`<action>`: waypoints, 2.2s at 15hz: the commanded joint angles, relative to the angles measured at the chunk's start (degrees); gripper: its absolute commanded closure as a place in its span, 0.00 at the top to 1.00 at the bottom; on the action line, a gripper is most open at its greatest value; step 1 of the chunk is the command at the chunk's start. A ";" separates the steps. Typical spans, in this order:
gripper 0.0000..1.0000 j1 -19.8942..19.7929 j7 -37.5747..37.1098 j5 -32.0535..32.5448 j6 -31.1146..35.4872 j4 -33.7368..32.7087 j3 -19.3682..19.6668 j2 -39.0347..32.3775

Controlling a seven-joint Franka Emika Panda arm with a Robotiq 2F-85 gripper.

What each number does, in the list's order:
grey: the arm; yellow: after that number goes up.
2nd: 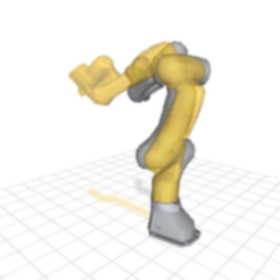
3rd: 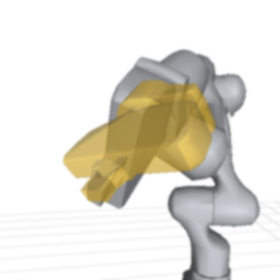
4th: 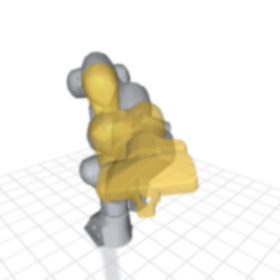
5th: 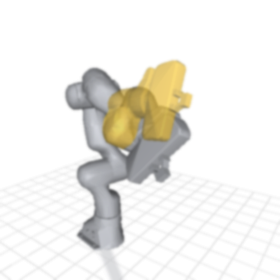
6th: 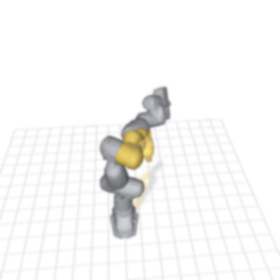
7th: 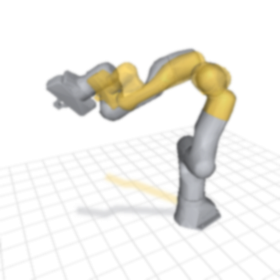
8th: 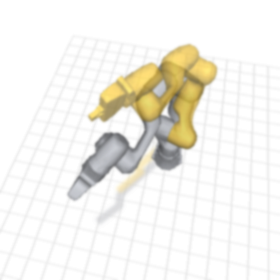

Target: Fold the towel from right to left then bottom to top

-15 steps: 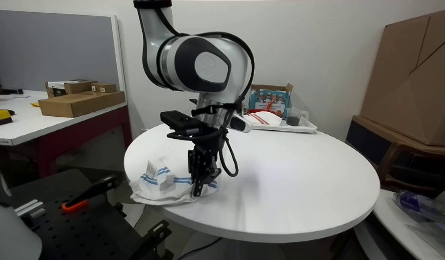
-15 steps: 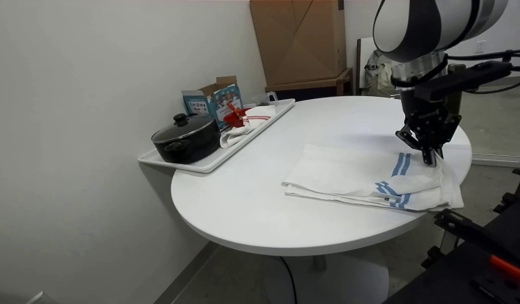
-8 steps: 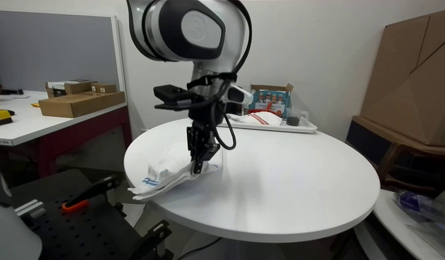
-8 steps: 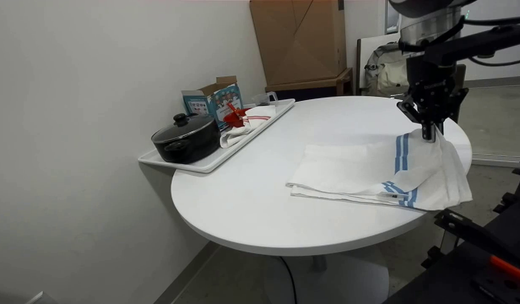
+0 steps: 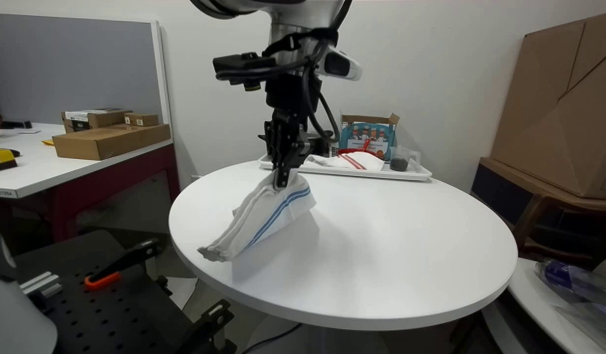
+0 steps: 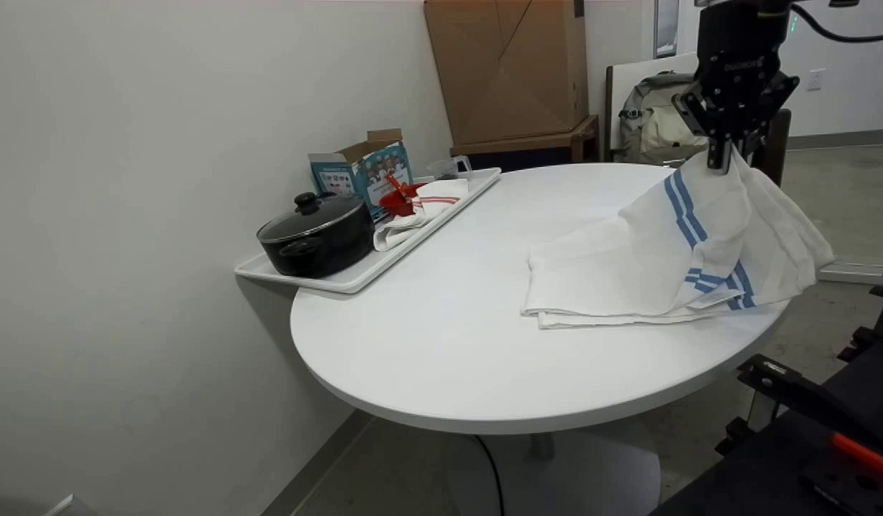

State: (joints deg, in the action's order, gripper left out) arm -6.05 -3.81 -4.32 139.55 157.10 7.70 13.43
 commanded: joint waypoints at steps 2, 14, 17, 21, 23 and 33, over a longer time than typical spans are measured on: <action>0.10 0.24 2.91 -3.38 -3.66 0.08 0.68 4.90; 0.11 3.37 -20.58 -8.83 -10.57 -33.10 -4.53 -28.33; 0.11 4.66 -26.42 -9.01 -13.68 -42.70 -4.53 -36.48; 0.10 6.01 -32.80 -9.75 -18.54 -53.68 -4.18 -43.79; 0.35 6.46 -35.39 -9.37 -20.81 -58.09 -4.09 -46.12; 0.92 10.78 -39.66 -5.22 -24.44 -62.47 -4.14 -48.86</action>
State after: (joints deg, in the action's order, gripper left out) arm 2.48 -41.57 -11.43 116.09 95.19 3.07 -35.07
